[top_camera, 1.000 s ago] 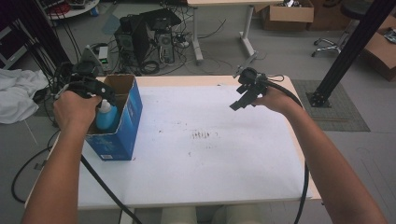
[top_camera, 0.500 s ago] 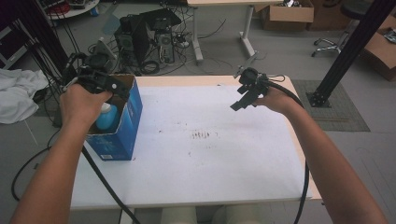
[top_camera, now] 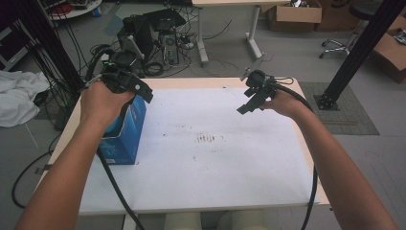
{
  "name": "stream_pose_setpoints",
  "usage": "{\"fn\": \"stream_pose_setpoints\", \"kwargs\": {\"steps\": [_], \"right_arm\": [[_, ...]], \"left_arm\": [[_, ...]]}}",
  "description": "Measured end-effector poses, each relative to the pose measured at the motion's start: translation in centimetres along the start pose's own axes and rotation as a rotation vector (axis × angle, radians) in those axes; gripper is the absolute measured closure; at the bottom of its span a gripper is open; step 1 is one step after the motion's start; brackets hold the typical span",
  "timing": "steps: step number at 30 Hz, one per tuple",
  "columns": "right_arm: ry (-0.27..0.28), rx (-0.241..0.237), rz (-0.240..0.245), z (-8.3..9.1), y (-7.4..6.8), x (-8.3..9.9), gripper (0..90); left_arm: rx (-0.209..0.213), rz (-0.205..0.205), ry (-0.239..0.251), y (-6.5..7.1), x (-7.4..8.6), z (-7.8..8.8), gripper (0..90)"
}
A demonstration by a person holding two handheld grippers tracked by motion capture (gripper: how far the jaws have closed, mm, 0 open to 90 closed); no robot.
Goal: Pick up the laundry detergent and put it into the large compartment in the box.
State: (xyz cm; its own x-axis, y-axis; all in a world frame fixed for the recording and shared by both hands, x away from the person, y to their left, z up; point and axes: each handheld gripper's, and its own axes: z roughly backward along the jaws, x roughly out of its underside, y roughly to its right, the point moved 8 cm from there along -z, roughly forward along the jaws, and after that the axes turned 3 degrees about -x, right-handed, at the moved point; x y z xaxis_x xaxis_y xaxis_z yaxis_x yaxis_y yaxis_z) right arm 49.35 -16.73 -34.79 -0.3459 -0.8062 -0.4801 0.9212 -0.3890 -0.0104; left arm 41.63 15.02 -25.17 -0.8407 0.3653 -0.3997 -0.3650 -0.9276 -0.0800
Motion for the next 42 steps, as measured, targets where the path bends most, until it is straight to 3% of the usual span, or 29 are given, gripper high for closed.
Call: {"fn": "stream_pose_setpoints", "kwargs": {"steps": [12, 22, 33, 42], "right_arm": [[0.017, 0.002, -0.021, 0.5, -0.1, 0.6, 17.3], [0.012, 0.006, -0.023, 0.4, -0.1, 0.8, 17.3], [0.011, 0.005, -0.025, 0.3, 0.0, 0.8, 17.3], [0.009, 0.004, -0.033, 0.3, 0.3, 1.3, 17.3]], "left_arm": [[0.066, -0.211, -0.007, 5.3, -1.1, -0.9, 18.8], [0.096, -0.304, -0.004, 8.6, -1.8, -1.8, 18.8], [0.113, -0.376, 0.001, 10.7, -1.9, -3.0, 19.0], [0.116, -0.421, -0.027, 12.0, -2.1, -4.2, 19.0]]}}
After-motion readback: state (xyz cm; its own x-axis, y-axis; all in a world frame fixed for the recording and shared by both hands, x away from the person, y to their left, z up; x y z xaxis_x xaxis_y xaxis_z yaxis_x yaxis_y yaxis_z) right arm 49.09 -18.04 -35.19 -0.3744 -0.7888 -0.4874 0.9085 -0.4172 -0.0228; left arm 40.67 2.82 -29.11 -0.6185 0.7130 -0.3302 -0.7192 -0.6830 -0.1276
